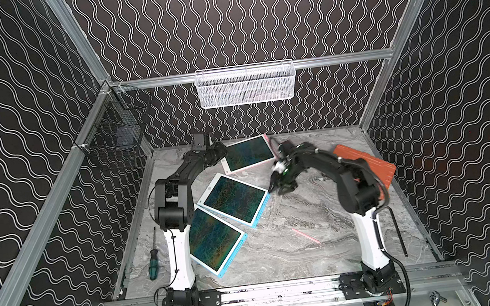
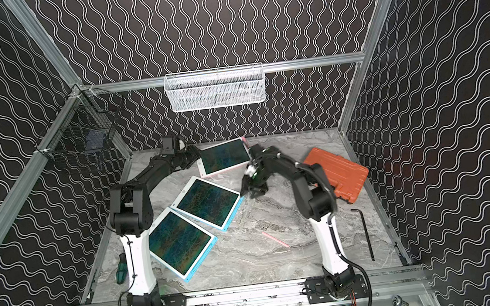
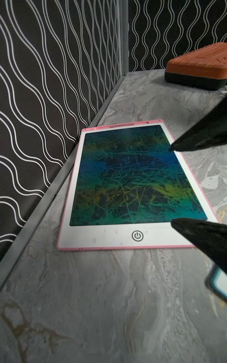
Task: Place the stylus back onto the writing tablet
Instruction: Move the writing tablet to the center of the board.
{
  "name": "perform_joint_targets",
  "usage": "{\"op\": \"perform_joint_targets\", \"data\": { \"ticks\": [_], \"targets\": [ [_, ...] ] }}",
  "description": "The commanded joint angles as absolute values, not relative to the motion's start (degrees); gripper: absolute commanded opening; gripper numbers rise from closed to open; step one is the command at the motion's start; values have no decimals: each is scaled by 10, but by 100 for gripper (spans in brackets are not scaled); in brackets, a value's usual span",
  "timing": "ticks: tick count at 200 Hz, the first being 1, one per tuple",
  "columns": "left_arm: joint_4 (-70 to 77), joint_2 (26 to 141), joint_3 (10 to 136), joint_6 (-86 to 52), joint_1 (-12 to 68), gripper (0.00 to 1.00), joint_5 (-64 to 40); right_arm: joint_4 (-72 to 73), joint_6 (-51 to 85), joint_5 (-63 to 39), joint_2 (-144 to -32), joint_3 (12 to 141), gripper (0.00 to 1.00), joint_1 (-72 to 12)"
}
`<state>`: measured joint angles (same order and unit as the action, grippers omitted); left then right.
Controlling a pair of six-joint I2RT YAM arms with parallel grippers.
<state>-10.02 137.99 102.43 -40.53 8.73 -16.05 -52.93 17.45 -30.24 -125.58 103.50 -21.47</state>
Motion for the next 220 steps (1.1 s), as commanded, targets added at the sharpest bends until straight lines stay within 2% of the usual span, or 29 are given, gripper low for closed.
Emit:
{"op": "perform_joint_targets", "data": {
  "ticks": [1,15,32,64,98,165,190,220],
  "targets": [
    [-90,1400,1046,-433,83,71,-149,-515,194,-248,-1242,1069,73,-185],
    [-110,1415,1070,-440,83,75,-149,-508,209,-249,-1255,1096,76,-161],
    [-125,1420,1081,-453,82,85,-146,-491,232,-249,-1285,1139,79,-140],
    [-127,1419,1065,-512,82,90,-165,-447,286,-240,-1358,1234,81,-116],
    [-78,1422,1033,-589,82,91,-189,-351,332,-237,-1401,1263,82,-98],
    [-91,1433,1033,-614,83,91,-213,-230,376,-268,-1461,1263,82,-85],
    [-94,1436,1033,-619,83,90,-220,-235,377,-292,-1510,1324,74,-86],
    [-104,1446,1048,-621,85,89,-232,-268,392,-317,-1552,1395,77,-75]
  ]
}}
